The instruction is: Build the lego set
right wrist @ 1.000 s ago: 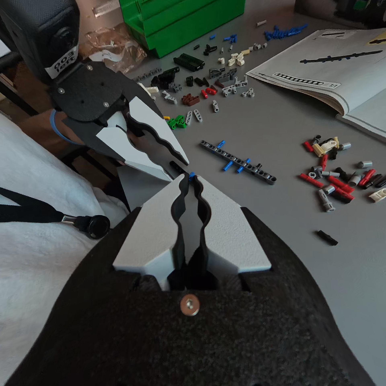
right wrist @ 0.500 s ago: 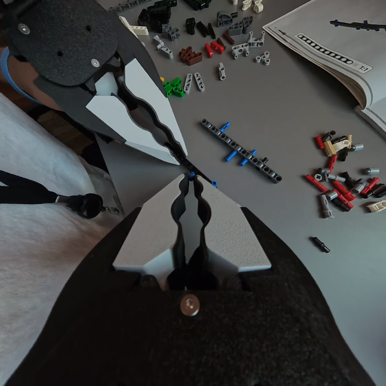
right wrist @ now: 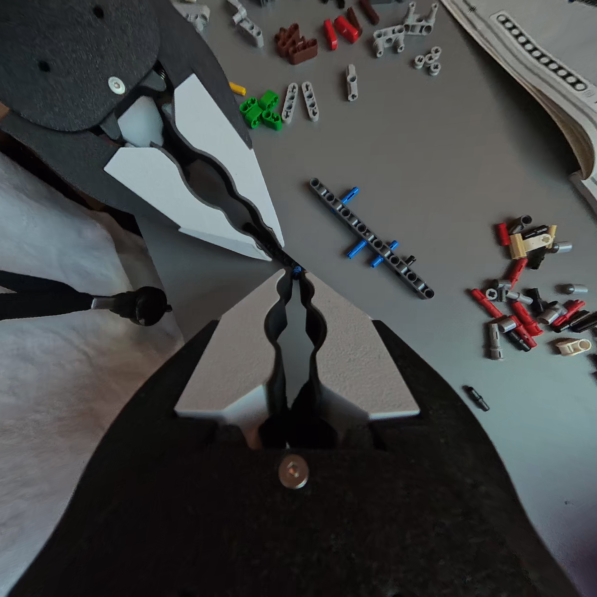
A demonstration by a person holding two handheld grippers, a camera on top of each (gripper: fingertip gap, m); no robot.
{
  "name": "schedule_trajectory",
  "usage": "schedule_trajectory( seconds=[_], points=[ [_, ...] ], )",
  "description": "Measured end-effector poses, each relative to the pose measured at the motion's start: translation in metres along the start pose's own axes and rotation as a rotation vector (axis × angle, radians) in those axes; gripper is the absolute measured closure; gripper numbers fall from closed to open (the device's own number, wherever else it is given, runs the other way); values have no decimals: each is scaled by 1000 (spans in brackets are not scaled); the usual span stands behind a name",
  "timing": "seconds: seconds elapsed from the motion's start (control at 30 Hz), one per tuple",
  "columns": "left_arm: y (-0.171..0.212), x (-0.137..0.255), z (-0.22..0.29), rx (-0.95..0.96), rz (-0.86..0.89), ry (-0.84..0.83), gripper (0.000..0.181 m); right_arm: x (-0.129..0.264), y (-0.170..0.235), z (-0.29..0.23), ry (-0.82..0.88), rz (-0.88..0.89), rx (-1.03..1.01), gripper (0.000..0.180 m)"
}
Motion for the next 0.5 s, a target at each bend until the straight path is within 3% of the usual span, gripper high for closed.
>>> schedule_trajectory(
  seconds=[0.5],
  points=[
    [0, 0, 3, -36, -6, -31, 173, -13, -21, -3, 7, -291, 87, 177]
  ],
)
Point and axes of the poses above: each gripper's, where its closed fingertips meet, x back along the fingers, y out of its underside, z = x × y across the jaws, the point moved 8 cm from there along x, back along the fingers, and after that the axes turned 9 degrees about -x, right-handed, at the moved point
